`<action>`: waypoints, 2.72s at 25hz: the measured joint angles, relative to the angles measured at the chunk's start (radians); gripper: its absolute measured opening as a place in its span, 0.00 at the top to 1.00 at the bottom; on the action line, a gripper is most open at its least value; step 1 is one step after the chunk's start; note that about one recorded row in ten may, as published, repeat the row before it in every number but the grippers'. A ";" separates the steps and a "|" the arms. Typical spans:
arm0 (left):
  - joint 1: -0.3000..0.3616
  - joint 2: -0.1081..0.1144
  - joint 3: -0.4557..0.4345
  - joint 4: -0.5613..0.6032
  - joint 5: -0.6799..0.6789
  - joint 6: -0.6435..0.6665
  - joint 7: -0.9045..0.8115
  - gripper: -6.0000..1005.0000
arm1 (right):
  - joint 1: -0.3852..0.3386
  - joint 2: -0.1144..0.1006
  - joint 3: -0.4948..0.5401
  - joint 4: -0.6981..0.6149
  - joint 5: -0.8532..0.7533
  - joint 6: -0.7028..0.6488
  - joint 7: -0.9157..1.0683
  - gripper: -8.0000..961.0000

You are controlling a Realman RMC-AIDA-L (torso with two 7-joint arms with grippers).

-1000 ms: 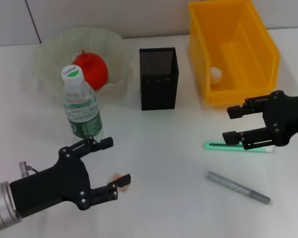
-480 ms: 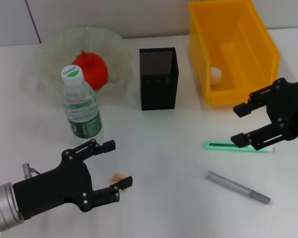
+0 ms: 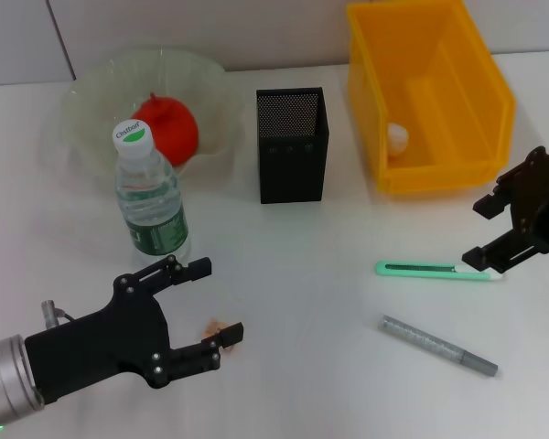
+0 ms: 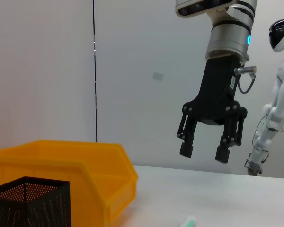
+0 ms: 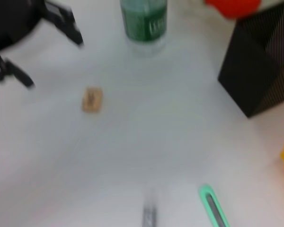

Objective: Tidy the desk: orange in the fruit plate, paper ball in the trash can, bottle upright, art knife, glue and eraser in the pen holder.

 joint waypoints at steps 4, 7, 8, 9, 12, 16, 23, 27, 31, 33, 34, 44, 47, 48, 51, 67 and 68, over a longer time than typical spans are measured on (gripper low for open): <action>-0.001 0.000 0.000 0.000 0.000 -0.001 0.000 0.19 | 0.016 0.000 -0.072 0.010 -0.077 0.023 0.000 0.27; -0.001 0.000 0.000 0.000 0.000 -0.008 0.000 0.19 | 0.021 0.001 -0.120 0.026 -0.142 0.062 -0.003 0.27; -0.001 -0.001 0.000 0.000 0.000 -0.011 0.000 0.19 | 0.021 0.001 -0.130 0.034 -0.154 0.072 -0.004 0.27; -0.001 -0.001 0.000 0.000 0.000 -0.012 0.000 0.19 | 0.021 0.001 -0.144 0.045 -0.168 0.084 -0.005 0.27; 0.000 -0.001 0.000 -0.001 0.000 -0.015 0.000 0.19 | 0.015 0.001 -0.175 0.076 -0.180 0.126 -0.007 0.27; 0.001 -0.002 0.000 -0.002 0.000 -0.015 0.000 0.19 | 0.016 0.002 -0.207 0.134 -0.184 0.174 -0.009 0.28; 0.005 -0.002 0.000 -0.003 0.000 -0.027 0.000 0.19 | 0.023 -0.001 -0.279 0.237 -0.203 0.279 -0.010 0.31; 0.007 -0.002 0.000 -0.003 0.000 -0.028 -0.002 0.19 | 0.025 -0.001 -0.313 0.275 -0.215 0.321 -0.011 0.32; 0.007 0.000 0.000 -0.003 0.000 -0.031 -0.008 0.19 | 0.026 0.000 -0.334 0.298 -0.217 0.349 -0.013 0.34; 0.007 0.000 0.000 -0.003 0.000 -0.032 -0.009 0.19 | 0.027 0.000 -0.338 0.306 -0.217 0.356 -0.014 0.35; 0.008 0.000 0.001 -0.003 0.000 -0.032 -0.009 0.19 | 0.027 0.001 -0.339 0.308 -0.217 0.359 -0.014 0.36; 0.011 0.000 0.002 -0.003 0.000 -0.032 -0.010 0.19 | 0.024 0.003 -0.385 0.355 -0.218 0.415 -0.015 0.41; 0.011 0.000 0.002 -0.003 0.000 -0.032 -0.012 0.19 | 0.026 0.003 -0.394 0.371 -0.218 0.429 -0.019 0.42; 0.012 0.000 0.002 -0.003 0.000 -0.032 -0.012 0.19 | 0.028 0.003 -0.394 0.377 -0.218 0.431 -0.020 0.42; 0.011 0.000 0.002 -0.003 0.000 -0.032 -0.012 0.19 | 0.028 0.003 -0.394 0.382 -0.217 0.435 -0.022 0.42; 0.011 0.000 0.002 -0.003 0.000 -0.032 -0.016 0.19 | 0.037 0.003 -0.394 0.425 -0.212 0.473 -0.032 0.54; 0.011 0.000 0.002 -0.003 0.000 -0.032 -0.018 0.19 | 0.039 0.003 -0.394 0.430 -0.211 0.474 -0.032 0.54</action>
